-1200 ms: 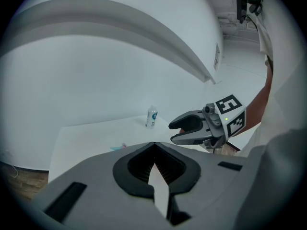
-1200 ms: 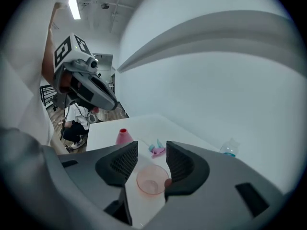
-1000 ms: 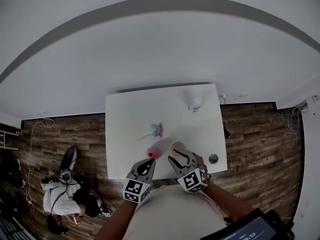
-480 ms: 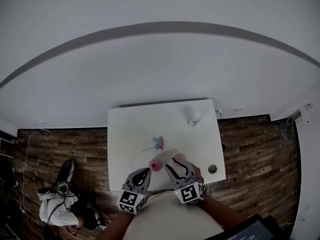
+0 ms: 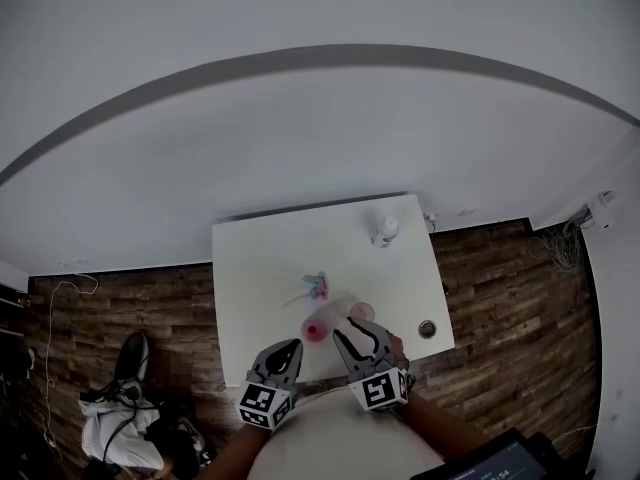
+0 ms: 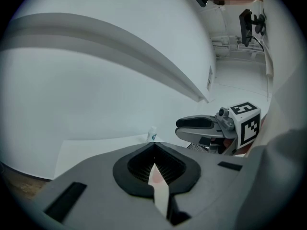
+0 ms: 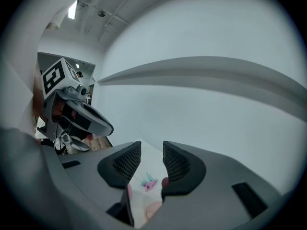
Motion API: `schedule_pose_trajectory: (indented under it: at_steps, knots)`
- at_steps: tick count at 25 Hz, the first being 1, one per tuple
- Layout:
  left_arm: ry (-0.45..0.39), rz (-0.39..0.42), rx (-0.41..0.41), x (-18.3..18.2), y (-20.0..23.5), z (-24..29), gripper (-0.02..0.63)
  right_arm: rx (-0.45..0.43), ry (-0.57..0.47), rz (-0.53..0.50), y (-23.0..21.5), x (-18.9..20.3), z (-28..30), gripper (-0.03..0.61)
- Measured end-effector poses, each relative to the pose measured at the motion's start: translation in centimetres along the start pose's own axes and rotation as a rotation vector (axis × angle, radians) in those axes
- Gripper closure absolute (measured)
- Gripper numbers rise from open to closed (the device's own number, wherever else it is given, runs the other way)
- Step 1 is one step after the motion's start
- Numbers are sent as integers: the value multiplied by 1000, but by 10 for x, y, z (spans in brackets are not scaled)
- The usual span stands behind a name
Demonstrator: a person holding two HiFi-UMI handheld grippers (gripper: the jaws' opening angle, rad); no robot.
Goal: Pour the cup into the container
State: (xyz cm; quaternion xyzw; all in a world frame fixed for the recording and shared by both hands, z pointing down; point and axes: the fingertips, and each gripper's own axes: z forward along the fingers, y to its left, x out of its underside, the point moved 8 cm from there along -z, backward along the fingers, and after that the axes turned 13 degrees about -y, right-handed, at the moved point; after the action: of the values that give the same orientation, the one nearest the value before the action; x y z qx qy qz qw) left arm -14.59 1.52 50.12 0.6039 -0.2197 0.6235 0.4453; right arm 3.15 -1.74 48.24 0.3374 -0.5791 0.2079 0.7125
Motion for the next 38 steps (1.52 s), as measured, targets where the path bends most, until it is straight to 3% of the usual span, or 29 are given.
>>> schedule_pose_trajectory:
  at_steps: [8, 15, 31, 38]
  knots:
    - [15, -12, 84, 21, -3, -10, 603, 73, 35, 18, 23, 7, -18, 430]
    - [34, -3, 100, 31, -4, -22, 603, 100, 73, 50, 39, 20, -35, 430]
    - [42, 29, 130, 43, -12, -33, 603, 86, 84, 43, 55, 24, -42, 430]
    - [30, 31, 68, 38, -21, -38, 603, 30, 33, 42, 52, 15, -54, 430]
